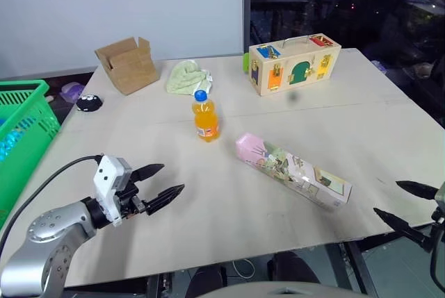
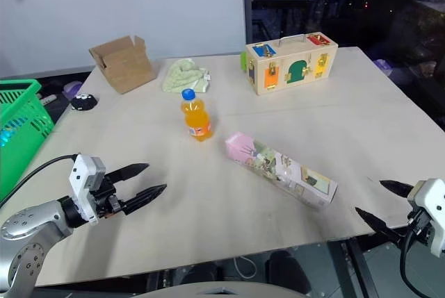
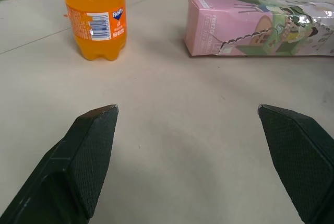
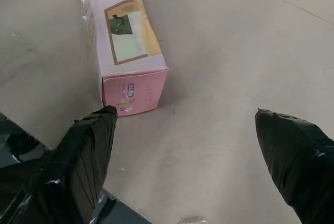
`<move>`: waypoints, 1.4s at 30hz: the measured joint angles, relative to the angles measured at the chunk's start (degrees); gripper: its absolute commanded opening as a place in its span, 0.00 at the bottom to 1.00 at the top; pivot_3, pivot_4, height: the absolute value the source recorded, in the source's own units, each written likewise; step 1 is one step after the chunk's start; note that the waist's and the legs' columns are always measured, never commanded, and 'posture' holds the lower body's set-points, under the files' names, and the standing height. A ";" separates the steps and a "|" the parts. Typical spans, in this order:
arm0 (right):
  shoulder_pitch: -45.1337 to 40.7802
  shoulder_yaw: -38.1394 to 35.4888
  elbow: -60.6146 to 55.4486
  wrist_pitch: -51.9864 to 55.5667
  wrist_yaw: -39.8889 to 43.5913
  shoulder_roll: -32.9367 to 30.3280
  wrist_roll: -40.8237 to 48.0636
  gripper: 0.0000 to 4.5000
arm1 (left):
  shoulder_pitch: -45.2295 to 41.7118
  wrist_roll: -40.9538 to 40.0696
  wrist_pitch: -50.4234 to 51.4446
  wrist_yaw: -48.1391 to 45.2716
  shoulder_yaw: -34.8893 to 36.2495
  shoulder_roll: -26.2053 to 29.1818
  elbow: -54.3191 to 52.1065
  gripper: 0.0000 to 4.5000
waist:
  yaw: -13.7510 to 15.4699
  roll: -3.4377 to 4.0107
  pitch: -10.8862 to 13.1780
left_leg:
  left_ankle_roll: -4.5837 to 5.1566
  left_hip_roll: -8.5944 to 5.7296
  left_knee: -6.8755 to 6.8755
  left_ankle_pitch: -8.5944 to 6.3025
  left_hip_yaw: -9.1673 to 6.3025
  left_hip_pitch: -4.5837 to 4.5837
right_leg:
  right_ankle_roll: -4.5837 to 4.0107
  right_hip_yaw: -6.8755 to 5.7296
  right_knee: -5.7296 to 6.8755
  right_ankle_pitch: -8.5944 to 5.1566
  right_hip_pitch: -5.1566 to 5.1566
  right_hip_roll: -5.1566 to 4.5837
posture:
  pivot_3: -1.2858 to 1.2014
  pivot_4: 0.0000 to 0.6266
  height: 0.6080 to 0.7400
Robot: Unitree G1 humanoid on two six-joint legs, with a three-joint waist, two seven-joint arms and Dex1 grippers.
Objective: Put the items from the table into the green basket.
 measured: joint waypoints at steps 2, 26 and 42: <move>-0.90 0.19 0.14 1.34 -0.25 -0.54 0.84 1.00 | -0.39 -0.61 0.42 -0.68 -0.03 0.13 0.11 1.00 | 0.21 0.00 0.01 | 0.00 0.00 0.00 0.00 0.08 0.04 | 0.00 0.06 0.01 0.00 0.00 -0.01 | 0.48 0.00 1.00; -9.30 11.68 -18.73 16.78 -12.06 -3.13 11.48 1.00 | -48.47 10.23 5.51 -14.82 -37.38 5.07 1.29 1.00 | 1.44 -0.13 -0.06 | 0.43 0.02 0.33 -0.22 0.76 -0.23 | 0.25 0.58 0.00 -0.08 -0.17 0.12 | 0.40 0.00 1.00; 9.41 4.81 -28.04 11.53 -17.59 5.47 7.47 1.00 | -75.07 35.87 -8.84 -27.60 -62.55 -12.32 38.27 1.00 | -13.53 -0.28 0.01 | 0.50 0.05 0.17 -0.27 0.63 -0.32 | 0.56 0.60 -0.02 -0.04 -0.22 0.11 | 0.32 0.03 1.00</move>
